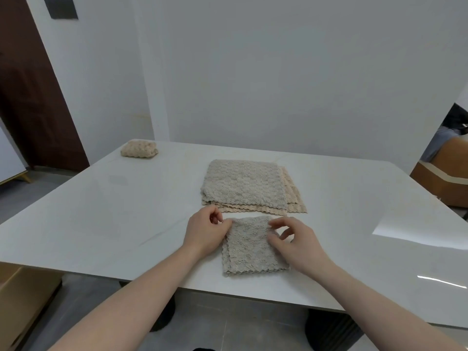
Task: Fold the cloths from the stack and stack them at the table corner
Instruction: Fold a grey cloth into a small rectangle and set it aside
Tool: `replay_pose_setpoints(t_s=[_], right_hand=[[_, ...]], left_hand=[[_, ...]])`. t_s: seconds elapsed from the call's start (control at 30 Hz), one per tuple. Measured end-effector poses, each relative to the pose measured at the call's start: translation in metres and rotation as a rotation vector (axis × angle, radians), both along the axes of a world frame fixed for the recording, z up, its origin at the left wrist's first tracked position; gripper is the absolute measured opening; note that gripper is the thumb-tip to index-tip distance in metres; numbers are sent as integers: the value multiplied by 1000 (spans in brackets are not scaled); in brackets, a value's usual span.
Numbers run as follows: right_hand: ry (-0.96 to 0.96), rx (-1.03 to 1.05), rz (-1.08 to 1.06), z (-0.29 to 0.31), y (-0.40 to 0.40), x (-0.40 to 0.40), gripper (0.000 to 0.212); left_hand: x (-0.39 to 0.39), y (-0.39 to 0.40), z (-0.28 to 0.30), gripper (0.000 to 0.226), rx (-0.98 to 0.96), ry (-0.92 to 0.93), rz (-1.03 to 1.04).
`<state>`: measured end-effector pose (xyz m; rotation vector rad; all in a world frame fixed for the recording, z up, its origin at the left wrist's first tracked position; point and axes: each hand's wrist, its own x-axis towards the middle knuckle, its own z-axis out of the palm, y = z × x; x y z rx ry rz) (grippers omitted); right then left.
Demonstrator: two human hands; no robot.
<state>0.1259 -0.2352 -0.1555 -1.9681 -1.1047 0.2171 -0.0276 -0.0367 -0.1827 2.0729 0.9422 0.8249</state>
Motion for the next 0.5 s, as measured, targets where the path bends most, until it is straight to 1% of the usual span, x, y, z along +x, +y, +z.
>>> replay_pose_setpoints(t_s=[0.1, 0.17, 0.23, 0.3, 0.33, 0.4, 0.43, 0.5], right_hand=[[138, -158, -84, -2, 13, 15, 38], [190, -234, -109, 1, 23, 20, 45], [260, -293, -105, 4, 34, 27, 47], [320, -361, -73, 6, 43, 34, 52], [343, -391, -59, 8, 45, 36, 49], [381, -424, -31, 13, 48, 40, 25], [407, -432, -18, 16, 48, 40, 20], [476, -424, -12, 18, 49, 42, 19]], left_hand=[[2, -3, 1, 21, 115, 131, -28], [3, -4, 3, 29, 184, 225, -62], [4, -3, 3, 40, 192, 282, -83], [3, -3, 3, 40, 178, 301, -109], [3, -2, 3, 37, 165, 303, -122], [3, -2, 4, 30, 133, 301, -141], [3, -1, 5, 28, 119, 292, -147], [3, -2, 6, 26, 96, 258, -154]])
